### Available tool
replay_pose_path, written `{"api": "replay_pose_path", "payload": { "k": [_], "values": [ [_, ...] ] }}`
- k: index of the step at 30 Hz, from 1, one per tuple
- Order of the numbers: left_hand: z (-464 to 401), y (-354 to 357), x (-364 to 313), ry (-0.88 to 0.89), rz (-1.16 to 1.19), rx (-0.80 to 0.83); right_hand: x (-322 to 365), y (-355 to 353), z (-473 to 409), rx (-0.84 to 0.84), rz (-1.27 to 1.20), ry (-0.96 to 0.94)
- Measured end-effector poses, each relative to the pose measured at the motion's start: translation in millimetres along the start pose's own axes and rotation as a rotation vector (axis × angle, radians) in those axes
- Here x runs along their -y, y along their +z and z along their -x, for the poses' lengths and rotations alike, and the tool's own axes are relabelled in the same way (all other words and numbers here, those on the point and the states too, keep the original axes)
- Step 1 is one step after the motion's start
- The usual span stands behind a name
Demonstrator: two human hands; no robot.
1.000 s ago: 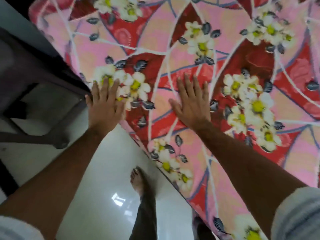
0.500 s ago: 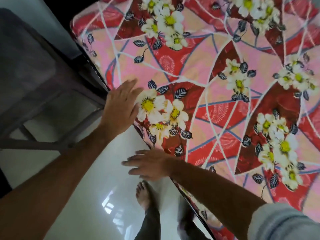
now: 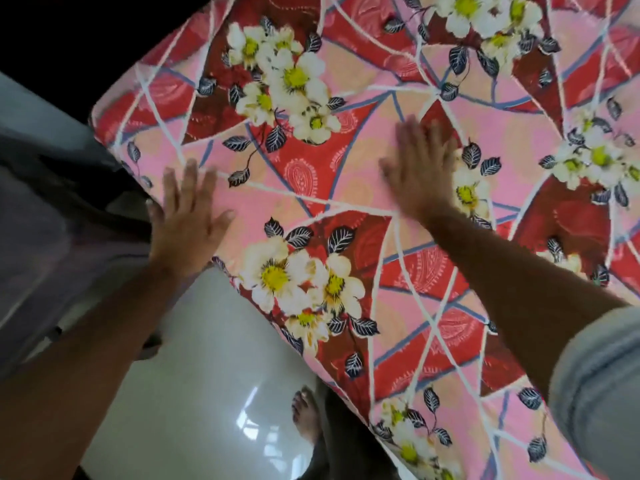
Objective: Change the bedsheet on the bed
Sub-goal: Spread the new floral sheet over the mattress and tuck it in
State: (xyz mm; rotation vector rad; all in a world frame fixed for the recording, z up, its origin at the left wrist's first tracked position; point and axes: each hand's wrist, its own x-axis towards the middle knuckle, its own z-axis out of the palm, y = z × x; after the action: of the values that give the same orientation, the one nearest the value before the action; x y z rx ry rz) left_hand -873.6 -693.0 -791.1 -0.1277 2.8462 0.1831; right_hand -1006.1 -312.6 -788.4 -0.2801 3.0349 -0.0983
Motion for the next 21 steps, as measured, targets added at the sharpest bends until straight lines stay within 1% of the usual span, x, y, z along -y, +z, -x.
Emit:
{"api": "replay_pose_path", "payload": {
  "k": [2, 5, 6, 7, 8, 9, 10, 12, 13, 14, 15, 16, 17, 18, 19, 21],
  "values": [
    [-7, -8, 11, -0.046, -0.026, 0.044, 45, 5, 16, 0.017, 0.052, -0.182],
    [-25, -29, 23, -0.207, -0.006, 0.045, 124, 13, 49, 0.116, -0.039, -0.533],
    [-34, -39, 23, -0.219, -0.008, 0.024, 147, 15, 60, 0.146, -0.058, -0.653],
    [-45, -49, 21, -0.185, -0.016, -0.006, 166, 18, 69, 0.161, -0.057, -0.752],
    [-60, -59, 17, -0.114, -0.031, -0.043, 184, 21, 72, 0.156, -0.04, -0.844],
    [-75, -66, 8, -0.008, -0.054, -0.088, 198, 22, 73, 0.156, -0.002, -0.938],
    [-90, -71, -2, 0.118, -0.077, -0.12, 208, 24, 70, 0.161, 0.057, -1.076],
    [-113, -67, -28, 0.366, -0.12, -0.099, 217, 24, 65, 0.167, 0.151, -1.413],
    [-123, -59, -37, 0.458, -0.157, -0.071, 217, 24, 58, 0.165, 0.115, -1.534],
    [-130, -51, -42, 0.526, -0.2, -0.046, 213, 21, 51, 0.153, 0.01, -1.571],
    [-138, -43, -44, 0.567, -0.229, -0.032, 206, 17, 39, 0.134, -0.149, -1.504],
    [-145, -37, -41, 0.575, -0.236, -0.035, 192, 11, 23, 0.081, -0.304, -1.356],
    [-151, -36, -35, 0.543, -0.218, -0.044, 173, 3, 5, 0.021, -0.422, -1.162],
    [-162, -37, -27, 0.491, -0.187, -0.064, 150, -5, -18, -0.055, -0.468, -0.954],
    [-173, -40, -18, 0.437, -0.166, -0.086, 122, -8, -43, -0.121, -0.446, -0.752],
    [-193, -50, 7, 0.367, -0.157, -0.111, 63, -9, -91, -0.139, -0.269, -0.38]
  ]
}}
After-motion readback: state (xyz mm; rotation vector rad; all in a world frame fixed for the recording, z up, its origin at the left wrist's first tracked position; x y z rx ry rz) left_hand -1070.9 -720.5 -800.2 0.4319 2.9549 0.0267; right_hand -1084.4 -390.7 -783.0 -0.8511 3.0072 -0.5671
